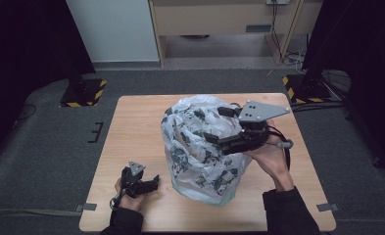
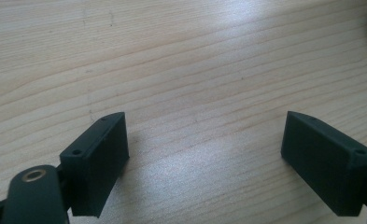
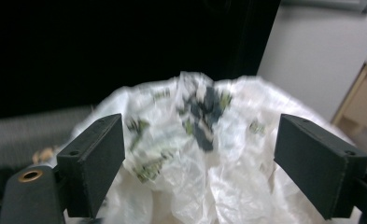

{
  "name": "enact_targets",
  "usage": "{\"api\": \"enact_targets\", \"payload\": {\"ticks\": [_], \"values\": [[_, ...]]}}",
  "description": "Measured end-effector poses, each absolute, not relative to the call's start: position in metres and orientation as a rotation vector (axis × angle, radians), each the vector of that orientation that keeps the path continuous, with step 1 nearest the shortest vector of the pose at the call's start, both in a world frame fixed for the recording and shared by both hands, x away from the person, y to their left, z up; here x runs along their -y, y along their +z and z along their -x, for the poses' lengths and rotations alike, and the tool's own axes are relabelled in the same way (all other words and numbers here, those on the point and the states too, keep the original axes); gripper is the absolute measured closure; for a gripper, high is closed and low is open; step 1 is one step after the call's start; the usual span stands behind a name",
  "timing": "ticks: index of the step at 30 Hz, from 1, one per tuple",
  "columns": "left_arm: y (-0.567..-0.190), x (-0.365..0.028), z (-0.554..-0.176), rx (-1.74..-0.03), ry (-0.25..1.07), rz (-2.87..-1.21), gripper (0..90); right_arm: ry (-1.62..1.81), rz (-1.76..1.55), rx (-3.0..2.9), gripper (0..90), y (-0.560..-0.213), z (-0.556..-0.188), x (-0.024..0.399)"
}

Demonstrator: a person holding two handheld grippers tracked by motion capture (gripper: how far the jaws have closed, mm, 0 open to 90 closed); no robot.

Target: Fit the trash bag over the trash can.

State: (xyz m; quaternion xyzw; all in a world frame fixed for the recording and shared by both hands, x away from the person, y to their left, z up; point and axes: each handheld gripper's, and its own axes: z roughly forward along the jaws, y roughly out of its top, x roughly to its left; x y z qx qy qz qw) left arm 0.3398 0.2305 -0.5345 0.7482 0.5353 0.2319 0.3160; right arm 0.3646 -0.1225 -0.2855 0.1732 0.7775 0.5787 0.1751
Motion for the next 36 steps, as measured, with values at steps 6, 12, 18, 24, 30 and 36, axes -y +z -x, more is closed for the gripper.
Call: {"api": "enact_targets", "payload": {"ticks": [6,12,18,24,30,36], "values": [[-0.535,-0.231,-0.340,-1.409,0.611,-1.971,14.2,1.510,-0.517,-2.307,15.9,-0.300,-0.372,0.114],[-0.535,-0.231,-0.340,-1.409,0.611,-1.970,14.2,1.482,-0.488,-2.354,17.6,-0.309,-0.374,0.114],[-0.535,-0.231,-0.340,-1.409,0.610,-1.971,14.2,1.399,-0.481,-2.451,19.4,-0.318,-0.378,0.111],[-0.535,-0.230,-0.340,-1.409,0.609,-1.971,13.9,1.315,-0.484,-2.494,19.5,-0.319,-0.379,0.108],[-0.535,-0.230,-0.340,-1.408,0.608,-1.972,13.7,1.226,-0.487,-2.568,20.1,-0.320,-0.380,0.105],[-0.535,-0.230,-0.340,-1.405,0.605,-1.975,13.1,1.169,-0.525,-2.596,18.8,-0.320,-0.382,0.103]]}}
